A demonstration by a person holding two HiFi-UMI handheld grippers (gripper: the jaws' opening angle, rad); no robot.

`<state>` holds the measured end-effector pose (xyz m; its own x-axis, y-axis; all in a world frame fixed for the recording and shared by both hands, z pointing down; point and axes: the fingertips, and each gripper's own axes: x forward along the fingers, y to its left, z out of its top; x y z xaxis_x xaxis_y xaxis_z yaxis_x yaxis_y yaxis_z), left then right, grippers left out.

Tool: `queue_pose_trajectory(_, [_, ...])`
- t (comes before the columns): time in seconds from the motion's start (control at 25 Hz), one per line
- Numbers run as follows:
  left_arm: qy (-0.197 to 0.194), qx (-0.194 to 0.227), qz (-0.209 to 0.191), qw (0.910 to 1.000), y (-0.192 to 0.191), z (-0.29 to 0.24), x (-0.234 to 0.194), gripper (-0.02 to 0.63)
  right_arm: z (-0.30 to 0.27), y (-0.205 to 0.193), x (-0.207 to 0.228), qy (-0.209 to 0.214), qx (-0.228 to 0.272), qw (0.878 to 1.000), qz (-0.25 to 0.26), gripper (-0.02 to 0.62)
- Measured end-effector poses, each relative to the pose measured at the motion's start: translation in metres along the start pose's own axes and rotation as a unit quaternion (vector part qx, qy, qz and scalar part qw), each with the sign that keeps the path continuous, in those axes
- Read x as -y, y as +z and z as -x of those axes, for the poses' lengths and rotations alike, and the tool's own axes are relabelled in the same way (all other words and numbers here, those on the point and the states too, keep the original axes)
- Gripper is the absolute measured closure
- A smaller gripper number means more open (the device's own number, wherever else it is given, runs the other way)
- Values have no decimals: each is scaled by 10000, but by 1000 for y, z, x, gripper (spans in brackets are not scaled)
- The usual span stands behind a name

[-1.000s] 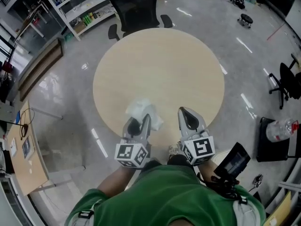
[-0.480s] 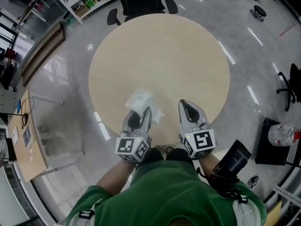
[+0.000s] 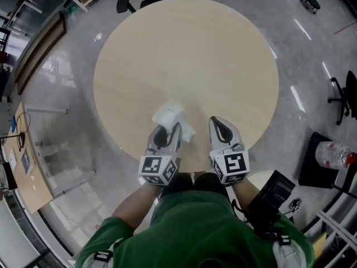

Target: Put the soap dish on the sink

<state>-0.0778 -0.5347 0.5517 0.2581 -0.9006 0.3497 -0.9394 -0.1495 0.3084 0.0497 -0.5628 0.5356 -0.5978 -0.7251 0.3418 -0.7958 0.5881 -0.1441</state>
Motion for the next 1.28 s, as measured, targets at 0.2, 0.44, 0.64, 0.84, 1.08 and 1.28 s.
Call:
queue_pose_trajectory(0.2, [-29,-367,165,9992,-28,-24,-18,454,-22,-27,5,-87,-323,9994,-121,593])
queue_pose_trajectory(0.44, [-97,-719,268,9970,-58,-51,-33,454,-41,-44,13,-174,-582,9979,-235,592])
queue_pose_trajectory(0.64, [-113,-1001,437,9940,-78,-68,-41,454,-53,-58,17,-180,-736,9967,-279,593])
queue_pose_trajectory(0.84, [-189,-1274,906,9875,-94,-79,-53,454,-60,-69,16,-236,-896,9950,-372,592])
queue_pose_trajectory(1.08, [-293,-1363,1203,9829,-99,-88,-56,451,-63,-72,20,-292,-960,9941,-411,592])
queue_pose_trajectory(1.28, [-196,-1541,1394,9780,-105,-90,-65,442,-66,-70,21,-309,-967,9939,-425,592])
